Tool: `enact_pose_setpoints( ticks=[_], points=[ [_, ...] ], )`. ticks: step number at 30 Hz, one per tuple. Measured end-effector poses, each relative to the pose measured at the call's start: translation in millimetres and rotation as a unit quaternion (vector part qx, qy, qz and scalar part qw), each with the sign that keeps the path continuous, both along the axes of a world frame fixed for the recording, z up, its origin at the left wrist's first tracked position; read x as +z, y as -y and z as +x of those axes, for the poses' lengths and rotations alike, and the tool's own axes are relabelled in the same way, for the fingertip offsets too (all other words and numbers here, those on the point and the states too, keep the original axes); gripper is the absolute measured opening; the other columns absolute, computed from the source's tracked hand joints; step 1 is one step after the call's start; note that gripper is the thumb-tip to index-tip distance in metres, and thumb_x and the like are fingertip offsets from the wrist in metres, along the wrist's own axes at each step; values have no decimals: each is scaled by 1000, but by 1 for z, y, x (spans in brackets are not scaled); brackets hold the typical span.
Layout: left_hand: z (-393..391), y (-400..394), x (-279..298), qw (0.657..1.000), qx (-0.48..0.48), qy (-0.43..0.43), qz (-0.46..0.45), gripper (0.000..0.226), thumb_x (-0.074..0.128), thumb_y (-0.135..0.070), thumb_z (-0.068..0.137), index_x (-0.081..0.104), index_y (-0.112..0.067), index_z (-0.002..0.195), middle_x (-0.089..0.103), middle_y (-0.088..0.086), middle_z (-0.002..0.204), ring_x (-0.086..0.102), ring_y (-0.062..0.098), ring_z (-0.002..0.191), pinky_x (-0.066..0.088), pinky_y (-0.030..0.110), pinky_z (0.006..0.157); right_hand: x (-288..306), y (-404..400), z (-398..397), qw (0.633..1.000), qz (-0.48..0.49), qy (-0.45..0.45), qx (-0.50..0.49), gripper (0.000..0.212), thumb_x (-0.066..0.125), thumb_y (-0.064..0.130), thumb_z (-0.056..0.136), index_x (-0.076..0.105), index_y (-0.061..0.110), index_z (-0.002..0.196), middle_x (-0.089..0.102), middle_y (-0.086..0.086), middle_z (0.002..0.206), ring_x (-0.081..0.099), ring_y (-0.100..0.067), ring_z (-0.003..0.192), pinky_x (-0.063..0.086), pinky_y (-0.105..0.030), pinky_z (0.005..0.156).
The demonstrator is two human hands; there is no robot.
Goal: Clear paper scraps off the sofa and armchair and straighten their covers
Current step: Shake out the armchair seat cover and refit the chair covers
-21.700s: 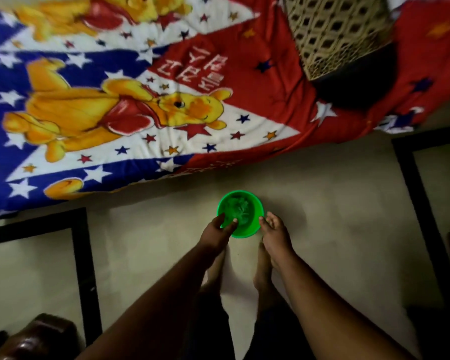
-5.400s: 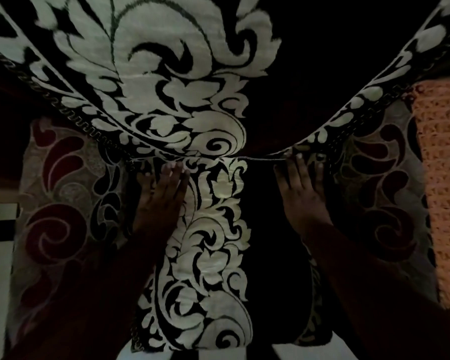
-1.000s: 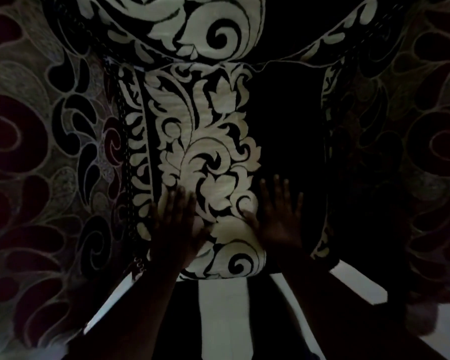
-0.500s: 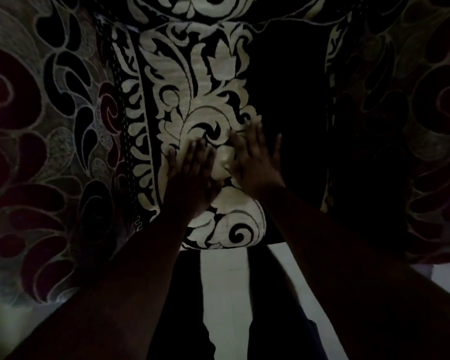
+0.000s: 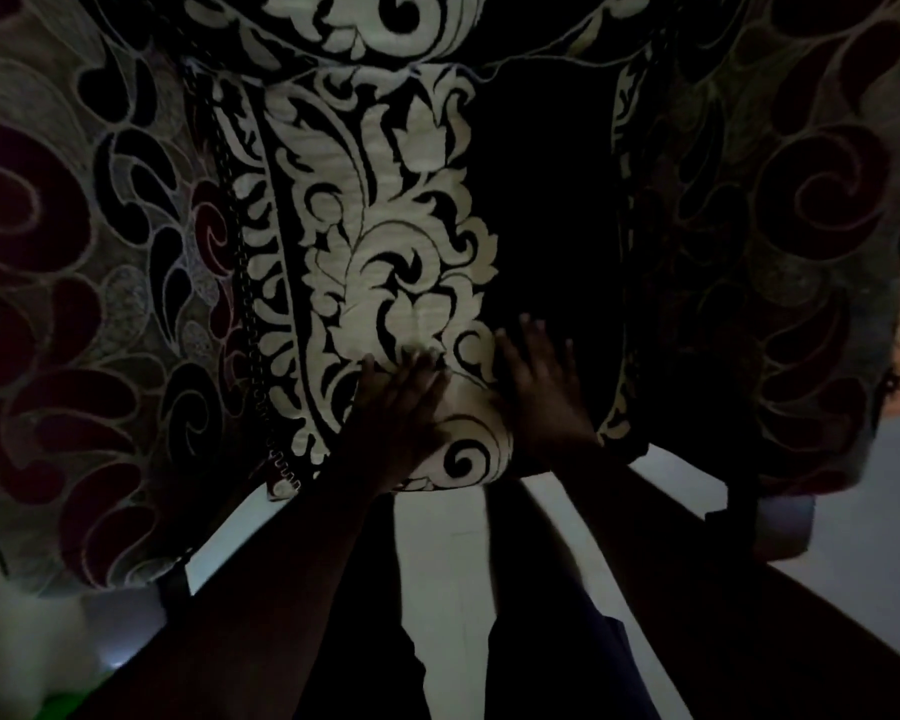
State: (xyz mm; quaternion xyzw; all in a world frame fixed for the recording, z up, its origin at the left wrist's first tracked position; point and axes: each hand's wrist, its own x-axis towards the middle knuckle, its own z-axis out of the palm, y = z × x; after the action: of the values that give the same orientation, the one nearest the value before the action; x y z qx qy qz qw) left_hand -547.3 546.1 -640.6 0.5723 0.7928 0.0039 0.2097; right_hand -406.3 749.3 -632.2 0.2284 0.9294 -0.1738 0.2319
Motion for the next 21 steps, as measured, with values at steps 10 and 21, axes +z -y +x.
enact_pose_setpoints(
  ticks=[10, 21],
  points=[
    [61, -9, 8, 989, -145, 42, 9, 79, 63, -37, 88, 30, -14, 157, 24, 11, 165, 20, 36, 152, 23, 75, 109, 30, 33, 98, 971, -58, 69, -221, 90, 43, 59, 96, -1, 16, 161, -18, -10, 167, -17, -31, 154, 6, -58, 123],
    [-21, -47, 169, 968, 134, 163, -136, 112, -2, -91, 74, 9, -21, 161, 0, 4, 169, 15, 26, 154, 18, 58, 119, 173, -16, -24, 961, -156, 5, -227, 83, 43, 60, 99, 3, 24, 161, 2, -4, 169, 12, -26, 154, 16, -49, 122]
  ],
)
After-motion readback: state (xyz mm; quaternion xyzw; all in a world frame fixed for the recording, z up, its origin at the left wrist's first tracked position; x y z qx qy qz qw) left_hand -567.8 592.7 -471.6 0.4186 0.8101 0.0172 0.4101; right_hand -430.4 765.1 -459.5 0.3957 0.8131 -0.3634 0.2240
